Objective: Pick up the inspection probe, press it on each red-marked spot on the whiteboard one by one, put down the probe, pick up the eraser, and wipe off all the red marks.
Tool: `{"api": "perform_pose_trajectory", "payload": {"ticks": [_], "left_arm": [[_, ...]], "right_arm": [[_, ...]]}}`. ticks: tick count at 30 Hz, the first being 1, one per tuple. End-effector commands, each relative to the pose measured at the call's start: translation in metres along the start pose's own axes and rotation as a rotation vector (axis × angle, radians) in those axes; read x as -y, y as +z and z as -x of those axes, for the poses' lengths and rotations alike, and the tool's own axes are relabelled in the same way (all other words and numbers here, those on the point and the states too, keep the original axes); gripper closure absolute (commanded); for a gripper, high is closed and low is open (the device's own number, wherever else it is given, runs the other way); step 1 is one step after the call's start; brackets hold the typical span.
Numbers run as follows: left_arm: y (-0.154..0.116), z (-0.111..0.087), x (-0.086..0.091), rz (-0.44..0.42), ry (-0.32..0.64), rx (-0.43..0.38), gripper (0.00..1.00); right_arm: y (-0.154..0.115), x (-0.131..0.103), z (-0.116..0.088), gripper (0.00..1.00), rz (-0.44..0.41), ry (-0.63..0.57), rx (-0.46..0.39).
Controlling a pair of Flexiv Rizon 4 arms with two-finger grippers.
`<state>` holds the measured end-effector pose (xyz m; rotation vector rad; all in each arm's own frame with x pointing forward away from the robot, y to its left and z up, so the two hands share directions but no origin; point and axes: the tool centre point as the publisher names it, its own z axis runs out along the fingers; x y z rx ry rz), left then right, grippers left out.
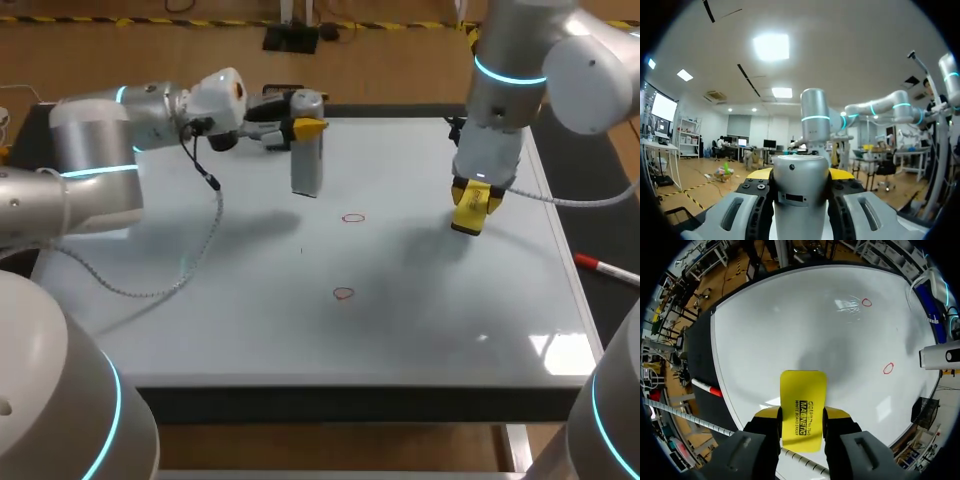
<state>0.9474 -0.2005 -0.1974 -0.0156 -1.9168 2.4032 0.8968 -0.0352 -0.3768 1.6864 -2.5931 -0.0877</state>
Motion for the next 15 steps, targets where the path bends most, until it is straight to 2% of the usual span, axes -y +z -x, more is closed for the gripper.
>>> {"api": "perform_pose_trajectory", "payload": {"ticks": [1, 10, 15], "left_arm": [[0.016, 0.004, -0.007, -0.002, -0.011, -0.017, 1.00], [0.047, -0.010, -0.025, -0.012, -0.040, -0.052, 1.00], [0.056, -0.017, -0.030, -0.005, -0.013, -0.071, 1.00]], "right_arm": [[-0.001, 0.000, 0.000, 1.00, -0.002, -0.001, -0.002], [-0.001, 0.000, 0.000, 1.00, -0.002, -0.001, -0.002], [-0.001, 0.000, 0.000, 1.00, -0.002, -0.001, -0.002]]}}
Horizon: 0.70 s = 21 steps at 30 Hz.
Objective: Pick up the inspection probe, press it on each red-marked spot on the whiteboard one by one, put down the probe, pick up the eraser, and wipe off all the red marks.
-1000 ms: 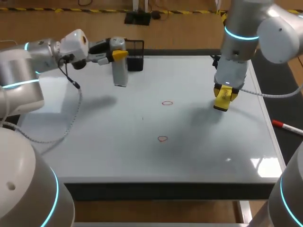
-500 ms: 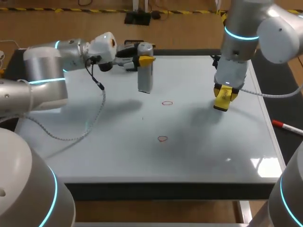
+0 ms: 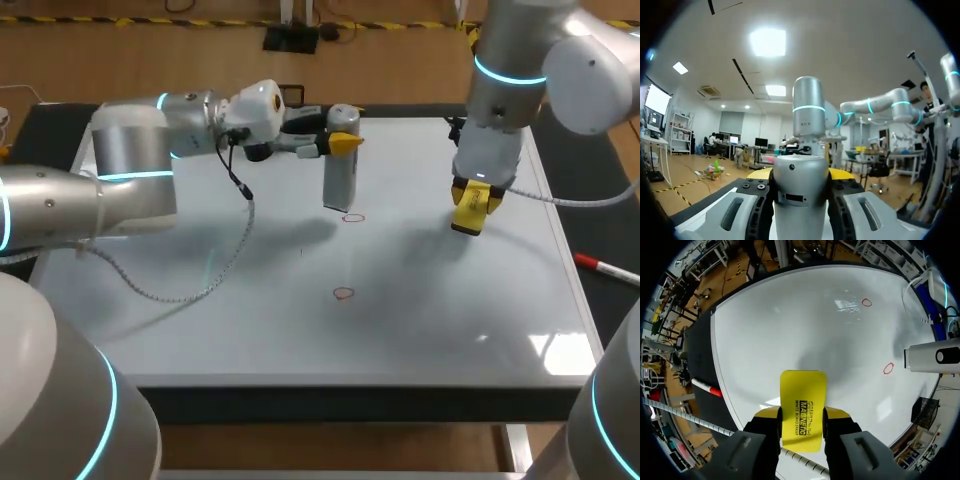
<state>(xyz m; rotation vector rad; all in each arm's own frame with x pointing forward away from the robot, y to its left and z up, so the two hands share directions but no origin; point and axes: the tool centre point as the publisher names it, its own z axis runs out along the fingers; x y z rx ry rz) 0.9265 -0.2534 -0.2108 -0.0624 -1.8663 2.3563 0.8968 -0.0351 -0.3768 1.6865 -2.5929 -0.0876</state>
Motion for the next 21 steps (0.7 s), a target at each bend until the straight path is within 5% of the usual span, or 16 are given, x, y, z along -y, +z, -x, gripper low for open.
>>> {"api": "perform_pose_trajectory", "payload": {"ticks": [1, 21], "left_arm": [[0.008, 0.000, -0.005, 0.002, 0.027, -0.005, 1.00], [0.021, 0.005, -0.024, -0.001, 0.075, 0.100, 1.00]], "right_arm": [[-0.001, 0.000, 0.000, 1.00, -0.002, -0.001, -0.002], [-0.001, 0.000, 0.000, 1.00, -0.002, -0.001, -0.002]]}}
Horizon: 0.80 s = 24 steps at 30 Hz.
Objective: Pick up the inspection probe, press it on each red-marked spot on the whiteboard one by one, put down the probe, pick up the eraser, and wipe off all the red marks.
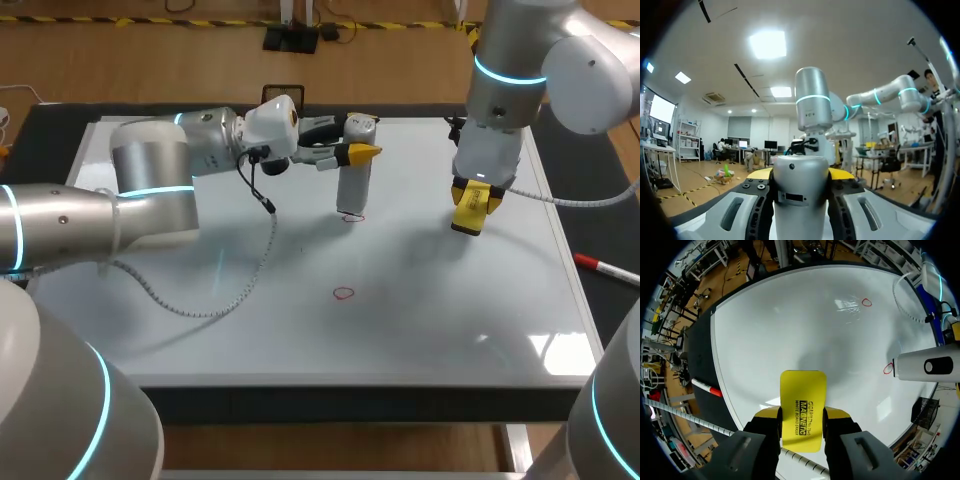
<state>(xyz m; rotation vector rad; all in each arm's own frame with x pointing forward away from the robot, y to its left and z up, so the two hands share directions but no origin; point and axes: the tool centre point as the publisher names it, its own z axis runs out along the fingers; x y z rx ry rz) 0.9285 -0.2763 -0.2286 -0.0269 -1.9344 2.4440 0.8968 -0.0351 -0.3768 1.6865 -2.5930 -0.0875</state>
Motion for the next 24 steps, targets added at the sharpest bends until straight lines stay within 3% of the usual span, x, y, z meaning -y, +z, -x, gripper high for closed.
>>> {"api": "perform_pose_trajectory", "payload": {"ticks": [1, 24], "left_arm": [[0.004, 0.000, -0.003, 0.001, 0.004, 0.020, 1.00], [-0.002, 0.012, -0.023, 0.009, -0.021, 0.073, 1.00]], "right_arm": [[-0.001, 0.000, 0.000, 1.00, -0.002, -0.001, -0.002], [-0.001, 0.000, 0.000, 1.00, -0.002, -0.001, -0.002]]}}
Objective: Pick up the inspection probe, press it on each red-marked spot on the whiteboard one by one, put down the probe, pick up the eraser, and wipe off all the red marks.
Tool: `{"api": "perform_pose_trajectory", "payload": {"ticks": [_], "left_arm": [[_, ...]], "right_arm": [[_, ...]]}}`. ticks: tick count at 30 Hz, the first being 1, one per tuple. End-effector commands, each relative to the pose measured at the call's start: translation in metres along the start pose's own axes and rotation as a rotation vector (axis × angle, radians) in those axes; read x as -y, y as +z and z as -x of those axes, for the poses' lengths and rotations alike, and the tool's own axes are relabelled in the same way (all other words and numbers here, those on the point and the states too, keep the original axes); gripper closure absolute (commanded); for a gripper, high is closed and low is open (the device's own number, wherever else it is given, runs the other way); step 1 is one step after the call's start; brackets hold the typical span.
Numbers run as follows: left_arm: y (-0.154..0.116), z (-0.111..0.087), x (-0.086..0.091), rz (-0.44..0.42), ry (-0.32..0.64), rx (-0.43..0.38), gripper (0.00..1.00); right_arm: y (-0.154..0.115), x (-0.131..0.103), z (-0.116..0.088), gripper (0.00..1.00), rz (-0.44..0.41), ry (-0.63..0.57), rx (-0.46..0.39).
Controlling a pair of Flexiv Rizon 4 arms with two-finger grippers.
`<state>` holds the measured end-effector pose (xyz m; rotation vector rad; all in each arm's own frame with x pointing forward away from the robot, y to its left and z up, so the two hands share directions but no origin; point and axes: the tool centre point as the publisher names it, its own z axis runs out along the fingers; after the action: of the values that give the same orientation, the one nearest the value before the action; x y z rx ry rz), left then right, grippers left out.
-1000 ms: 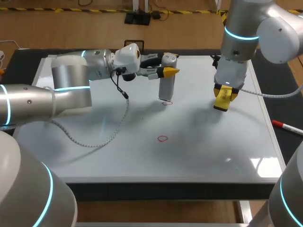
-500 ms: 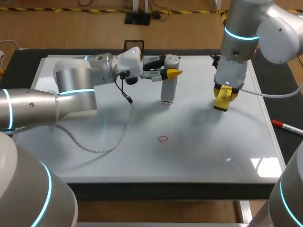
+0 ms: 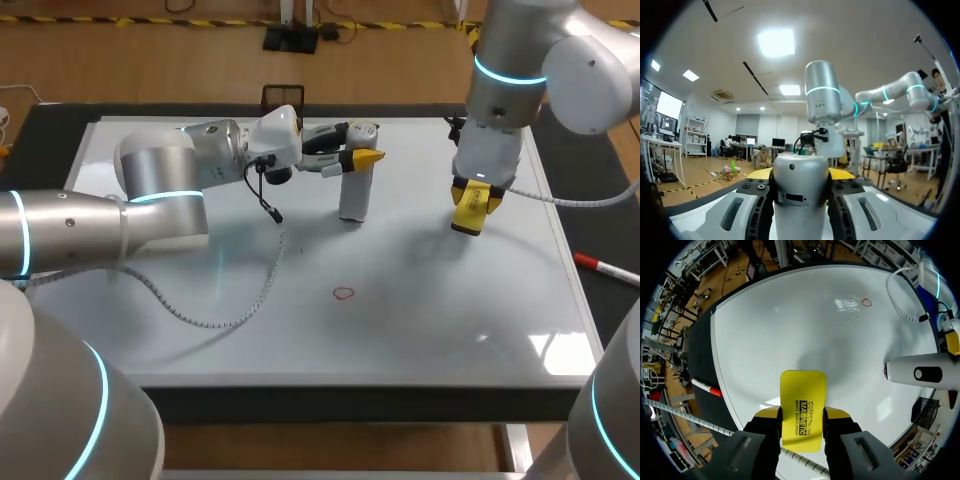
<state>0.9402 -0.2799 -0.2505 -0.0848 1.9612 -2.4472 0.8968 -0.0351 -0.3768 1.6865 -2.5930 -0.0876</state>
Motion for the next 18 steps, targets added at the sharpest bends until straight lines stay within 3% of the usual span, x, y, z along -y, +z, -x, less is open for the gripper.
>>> {"api": "perform_pose_trajectory", "payload": {"ticks": [1, 18], "left_arm": [[-0.0001, 0.0005, -0.0010, -0.001, 0.001, 0.000, 1.00], [-0.0039, -0.0029, -0.0097, 0.127, 0.026, -0.028, 1.00]], "right_arm": [[-0.0006, 0.0003, -0.0004, 1.00, -0.002, -0.001, -0.002], [-0.0006, 0.0003, -0.0004, 1.00, -0.002, -0.001, -0.002]]}}
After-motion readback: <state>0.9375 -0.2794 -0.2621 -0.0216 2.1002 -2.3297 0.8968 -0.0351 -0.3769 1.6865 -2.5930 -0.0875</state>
